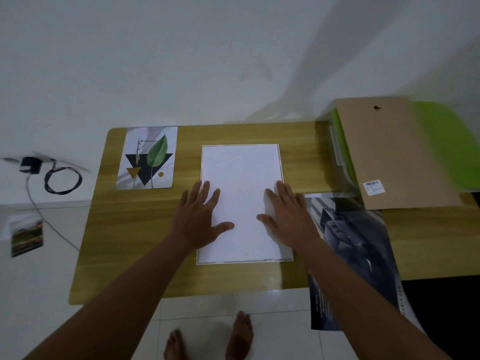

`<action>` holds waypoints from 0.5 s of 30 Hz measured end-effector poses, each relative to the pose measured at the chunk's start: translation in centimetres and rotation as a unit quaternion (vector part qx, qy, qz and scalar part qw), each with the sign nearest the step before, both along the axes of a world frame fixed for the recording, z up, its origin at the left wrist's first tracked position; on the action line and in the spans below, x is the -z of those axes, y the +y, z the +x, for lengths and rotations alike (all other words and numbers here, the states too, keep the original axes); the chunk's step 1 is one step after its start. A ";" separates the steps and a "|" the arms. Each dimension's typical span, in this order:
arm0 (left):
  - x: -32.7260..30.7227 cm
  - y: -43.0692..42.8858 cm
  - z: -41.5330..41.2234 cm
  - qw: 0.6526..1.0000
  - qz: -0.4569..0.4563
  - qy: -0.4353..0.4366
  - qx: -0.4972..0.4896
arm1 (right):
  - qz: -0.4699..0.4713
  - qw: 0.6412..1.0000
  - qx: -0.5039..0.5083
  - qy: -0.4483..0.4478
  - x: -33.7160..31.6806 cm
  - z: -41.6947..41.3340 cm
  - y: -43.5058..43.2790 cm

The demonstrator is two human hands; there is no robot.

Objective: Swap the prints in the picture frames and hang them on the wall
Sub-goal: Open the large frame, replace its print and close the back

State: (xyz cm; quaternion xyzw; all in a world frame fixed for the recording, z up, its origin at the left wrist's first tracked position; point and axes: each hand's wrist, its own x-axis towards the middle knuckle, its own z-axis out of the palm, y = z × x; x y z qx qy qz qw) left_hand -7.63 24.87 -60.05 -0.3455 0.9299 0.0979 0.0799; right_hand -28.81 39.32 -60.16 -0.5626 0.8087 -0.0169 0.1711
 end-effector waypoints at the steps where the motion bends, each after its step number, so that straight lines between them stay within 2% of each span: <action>1: 0.1 0.1 0.0 1.000 0.006 -0.007 0.000 | -0.005 1.000 0.000 -0.009 0.0 -0.1 0.0; 4: 0.1 -0.4 -0.1 1.000 0.023 -0.010 -0.005 | 0.005 0.999 -0.023 -0.046 -0.1 -0.3 -0.2; 7: 0.0 -0.5 -0.1 1.000 0.022 -0.010 -0.010 | 0.029 0.998 -0.040 -0.046 -0.1 -0.6 -0.3; 15: -0.2 -0.5 0.3 1.000 0.016 0.011 0.013 | 0.019 0.998 0.002 -0.056 -0.3 0.2 -0.1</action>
